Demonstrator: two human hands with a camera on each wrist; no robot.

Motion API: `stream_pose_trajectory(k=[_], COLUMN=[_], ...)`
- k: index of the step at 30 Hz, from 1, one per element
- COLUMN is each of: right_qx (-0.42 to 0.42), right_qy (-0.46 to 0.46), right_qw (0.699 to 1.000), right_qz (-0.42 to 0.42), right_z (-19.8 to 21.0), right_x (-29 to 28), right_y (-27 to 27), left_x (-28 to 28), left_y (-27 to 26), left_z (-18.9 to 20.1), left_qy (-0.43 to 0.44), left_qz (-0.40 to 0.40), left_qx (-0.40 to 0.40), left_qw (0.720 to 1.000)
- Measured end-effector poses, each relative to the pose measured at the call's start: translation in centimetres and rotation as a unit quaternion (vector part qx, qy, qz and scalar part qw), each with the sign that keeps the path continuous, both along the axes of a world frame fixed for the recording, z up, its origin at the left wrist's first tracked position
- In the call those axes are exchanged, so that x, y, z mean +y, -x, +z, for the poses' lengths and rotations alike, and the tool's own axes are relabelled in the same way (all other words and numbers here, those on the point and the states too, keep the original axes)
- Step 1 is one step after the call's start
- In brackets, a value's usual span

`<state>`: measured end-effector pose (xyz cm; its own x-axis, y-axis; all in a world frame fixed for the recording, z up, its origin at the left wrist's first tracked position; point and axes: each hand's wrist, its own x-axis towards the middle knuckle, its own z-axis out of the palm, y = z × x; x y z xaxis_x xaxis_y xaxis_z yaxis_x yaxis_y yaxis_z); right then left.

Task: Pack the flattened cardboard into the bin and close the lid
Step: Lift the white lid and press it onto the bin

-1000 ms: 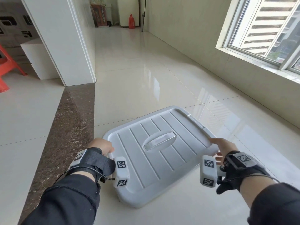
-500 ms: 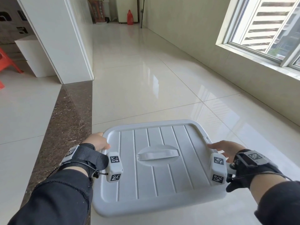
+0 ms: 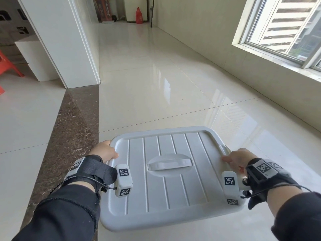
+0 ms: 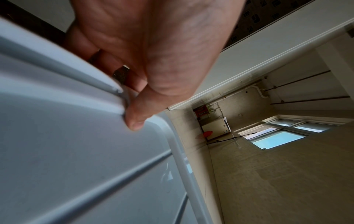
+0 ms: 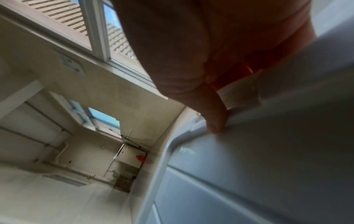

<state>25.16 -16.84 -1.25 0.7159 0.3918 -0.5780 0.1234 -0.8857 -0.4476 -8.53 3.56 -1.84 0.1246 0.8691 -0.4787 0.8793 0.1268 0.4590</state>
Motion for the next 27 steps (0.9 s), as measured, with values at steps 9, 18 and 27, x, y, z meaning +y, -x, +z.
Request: stream_pose_trajectory(k=[9,18,27], right_qx=[-0.102,-0.101,-0.099], right_qy=[0.058,0.036,0.032], right_qw=[0.991,0.993,0.994], right_qz=[0.066,0.049,0.042], right_z=[0.6,0.0,-0.3], right_x=[0.4,0.2,0.0], right_y=[1.4,2.0,2.1], left_x=[-0.3,-2.2,-3.5], left_y=[0.3,0.0,-0.9], left_z=[-0.2,0.9,2.0], left_qy=[-0.006,-0.04,-0.082], left_qz=[0.022,0.051,0.071], left_qx=[-0.046,-0.068,-0.07], left_qw=[0.999,0.996,0.992])
